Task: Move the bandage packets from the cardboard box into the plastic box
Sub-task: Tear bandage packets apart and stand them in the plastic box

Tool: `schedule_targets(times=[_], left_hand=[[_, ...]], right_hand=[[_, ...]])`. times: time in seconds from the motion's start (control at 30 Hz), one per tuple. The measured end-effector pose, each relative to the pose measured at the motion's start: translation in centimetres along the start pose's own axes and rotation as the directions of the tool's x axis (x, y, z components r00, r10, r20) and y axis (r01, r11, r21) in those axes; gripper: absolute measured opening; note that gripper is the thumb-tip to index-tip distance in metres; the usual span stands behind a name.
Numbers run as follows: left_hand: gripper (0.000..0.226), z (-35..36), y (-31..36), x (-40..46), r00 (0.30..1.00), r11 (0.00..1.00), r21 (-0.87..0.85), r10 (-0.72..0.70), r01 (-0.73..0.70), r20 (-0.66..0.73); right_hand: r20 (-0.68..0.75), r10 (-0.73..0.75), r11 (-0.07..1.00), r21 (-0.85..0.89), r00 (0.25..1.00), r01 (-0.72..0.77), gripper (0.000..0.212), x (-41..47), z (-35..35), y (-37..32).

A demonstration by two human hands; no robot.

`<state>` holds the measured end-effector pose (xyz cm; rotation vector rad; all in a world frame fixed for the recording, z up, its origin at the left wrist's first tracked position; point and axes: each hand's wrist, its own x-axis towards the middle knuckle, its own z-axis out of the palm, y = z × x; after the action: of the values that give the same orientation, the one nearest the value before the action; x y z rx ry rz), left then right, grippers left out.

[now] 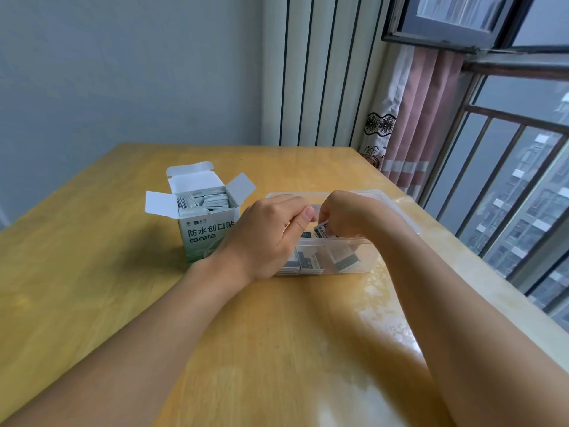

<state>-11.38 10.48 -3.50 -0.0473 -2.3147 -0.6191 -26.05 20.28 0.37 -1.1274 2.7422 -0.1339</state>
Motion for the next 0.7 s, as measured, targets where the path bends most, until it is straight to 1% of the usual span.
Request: schedule_targets(times=[0.13,0.23,0.4,0.53,0.7], left_hand=[[0.034,0.12,-0.07,-0.07,1.0,1.0,0.014,-0.008,0.007,0.013],[0.034,0.13,-0.13,-0.11,1.0,1.0,0.017,-0.014,0.014,0.016],[0.032,0.13,-0.1,-0.07,1.0,1.0,0.011,-0.006,0.006,0.011],[0.032,0.25,-0.2,-0.11,1.0,1.0,0.007,-0.015,0.015,0.016],[0.034,0.22,-0.23,-0.1,1.0,1.0,-0.012,-0.019,0.019,-0.013]], right_hand=[[0.024,0.022,1.0,-0.019,0.999,-0.022,0.029,0.28,0.07,0.03],[0.053,0.027,0.999,-0.028,0.998,-0.025,0.028,0.65,0.41,0.0],[0.061,0.04,0.995,-0.093,0.997,-0.034,0.03,0.74,0.5,-0.41],[0.089,0.043,0.997,-0.073,0.995,-0.037,0.03,1.03,0.39,-0.36],[0.079,0.023,0.997,-0.081,0.997,-0.016,0.03,0.8,0.18,-0.16]])
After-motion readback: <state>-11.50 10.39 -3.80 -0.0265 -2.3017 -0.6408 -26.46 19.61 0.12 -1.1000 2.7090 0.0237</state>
